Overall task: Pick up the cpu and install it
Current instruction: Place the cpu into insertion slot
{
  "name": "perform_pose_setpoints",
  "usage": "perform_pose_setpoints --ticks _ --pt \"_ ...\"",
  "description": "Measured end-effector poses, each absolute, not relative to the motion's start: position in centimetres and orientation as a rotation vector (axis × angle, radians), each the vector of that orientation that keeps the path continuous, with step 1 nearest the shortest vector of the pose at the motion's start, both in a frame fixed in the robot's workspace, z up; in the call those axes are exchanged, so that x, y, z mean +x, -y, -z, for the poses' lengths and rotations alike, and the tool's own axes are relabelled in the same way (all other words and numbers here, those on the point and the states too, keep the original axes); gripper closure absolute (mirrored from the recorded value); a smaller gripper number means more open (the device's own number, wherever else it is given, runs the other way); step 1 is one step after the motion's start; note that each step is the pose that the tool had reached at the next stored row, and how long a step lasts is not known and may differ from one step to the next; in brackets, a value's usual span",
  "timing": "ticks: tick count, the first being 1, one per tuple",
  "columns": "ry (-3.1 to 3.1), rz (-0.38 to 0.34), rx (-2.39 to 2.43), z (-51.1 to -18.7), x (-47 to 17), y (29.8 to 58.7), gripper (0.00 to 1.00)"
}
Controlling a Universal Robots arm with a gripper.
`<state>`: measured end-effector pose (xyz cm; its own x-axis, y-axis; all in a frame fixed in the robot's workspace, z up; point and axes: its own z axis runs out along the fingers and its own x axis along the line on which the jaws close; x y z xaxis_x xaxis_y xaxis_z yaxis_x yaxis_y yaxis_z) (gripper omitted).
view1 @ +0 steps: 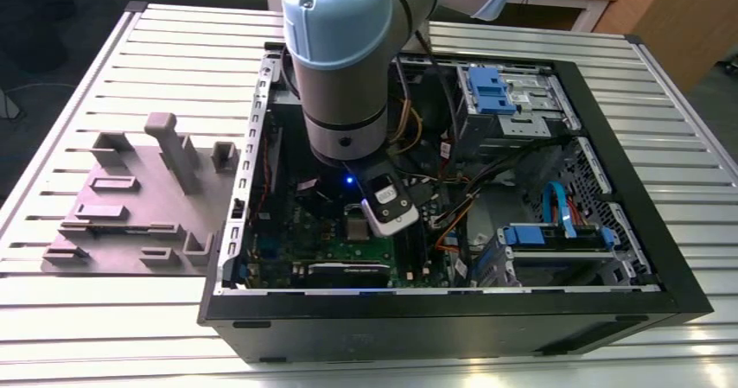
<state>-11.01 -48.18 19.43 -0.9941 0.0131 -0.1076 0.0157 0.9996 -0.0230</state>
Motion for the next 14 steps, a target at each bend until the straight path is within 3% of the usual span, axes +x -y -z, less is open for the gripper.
perform_pose_setpoints --ticks 14 --pt "-3.033 0.038 0.022 -19.81 -10.99 48.16 0.58"
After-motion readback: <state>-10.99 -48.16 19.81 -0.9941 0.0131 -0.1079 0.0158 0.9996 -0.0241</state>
